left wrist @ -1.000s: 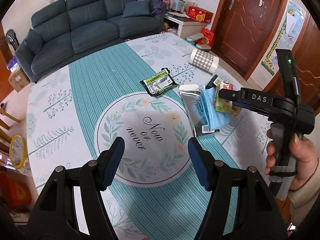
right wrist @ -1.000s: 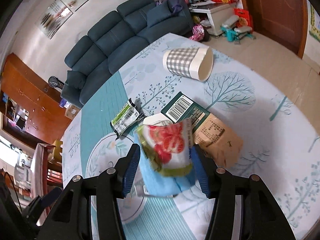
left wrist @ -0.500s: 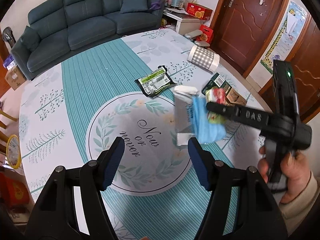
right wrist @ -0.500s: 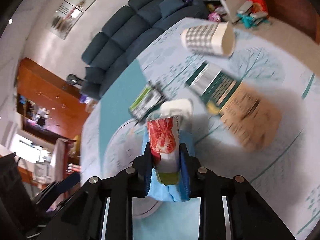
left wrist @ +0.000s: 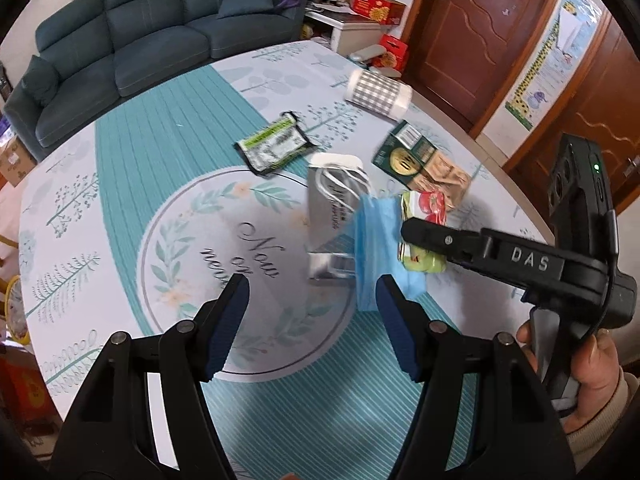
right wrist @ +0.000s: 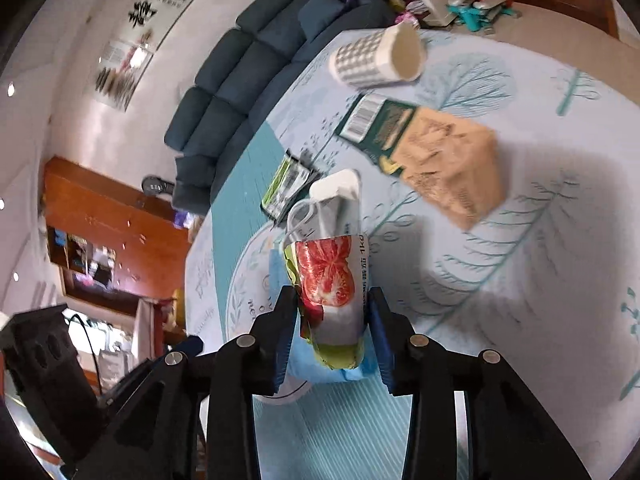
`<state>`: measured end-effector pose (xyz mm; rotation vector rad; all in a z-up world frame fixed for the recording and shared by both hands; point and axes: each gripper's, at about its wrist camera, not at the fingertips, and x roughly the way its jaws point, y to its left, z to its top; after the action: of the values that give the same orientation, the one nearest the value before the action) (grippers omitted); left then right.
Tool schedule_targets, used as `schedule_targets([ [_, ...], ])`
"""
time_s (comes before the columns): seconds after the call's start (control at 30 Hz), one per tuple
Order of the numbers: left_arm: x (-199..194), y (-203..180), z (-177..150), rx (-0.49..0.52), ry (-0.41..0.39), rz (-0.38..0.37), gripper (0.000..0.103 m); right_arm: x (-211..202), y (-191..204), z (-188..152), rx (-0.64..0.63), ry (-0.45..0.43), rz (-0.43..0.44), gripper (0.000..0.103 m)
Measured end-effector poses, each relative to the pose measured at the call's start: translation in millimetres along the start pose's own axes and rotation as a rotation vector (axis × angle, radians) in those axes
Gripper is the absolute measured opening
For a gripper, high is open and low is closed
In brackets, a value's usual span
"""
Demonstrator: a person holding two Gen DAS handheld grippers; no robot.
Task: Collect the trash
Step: 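Grasp the tomato-print snack bag with the right gripper while the left grasps the blue mask, then carry the blue mask and tomato-print snack bag over the black trash bin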
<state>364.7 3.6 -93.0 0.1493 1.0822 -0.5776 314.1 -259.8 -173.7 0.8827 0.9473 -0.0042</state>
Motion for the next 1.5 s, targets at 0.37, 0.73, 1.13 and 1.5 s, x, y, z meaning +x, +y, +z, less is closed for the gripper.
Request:
schedule_targets([
  [0.37, 23.2, -34.0, 7.4, 0.002, 0.058, -0.066, 0.063, -30.9, -36.0, -17.2, 0.061, -0.063, -0.022, 0.036],
  [0.73, 77.9, -78.7, 20.4, 0.063, 0.109, 0.141, 0.064, -63.2, -61.1, -41.5, 0.060, -0.080, -0.038, 0.036],
  [1.13, 63.7, -86.0, 3.3, 0.057, 0.124, 0.156, 0.007, -109.3, -68.7, -77.2, 0.043, -0.107, 0.002, 0.036],
  [1.5, -54.0, -128.4, -44.5, 0.155, 0.022, -0.053, 0.007, -198.2, -30.3, -138.8, -0.167, -0.192, -0.177, 0.036],
])
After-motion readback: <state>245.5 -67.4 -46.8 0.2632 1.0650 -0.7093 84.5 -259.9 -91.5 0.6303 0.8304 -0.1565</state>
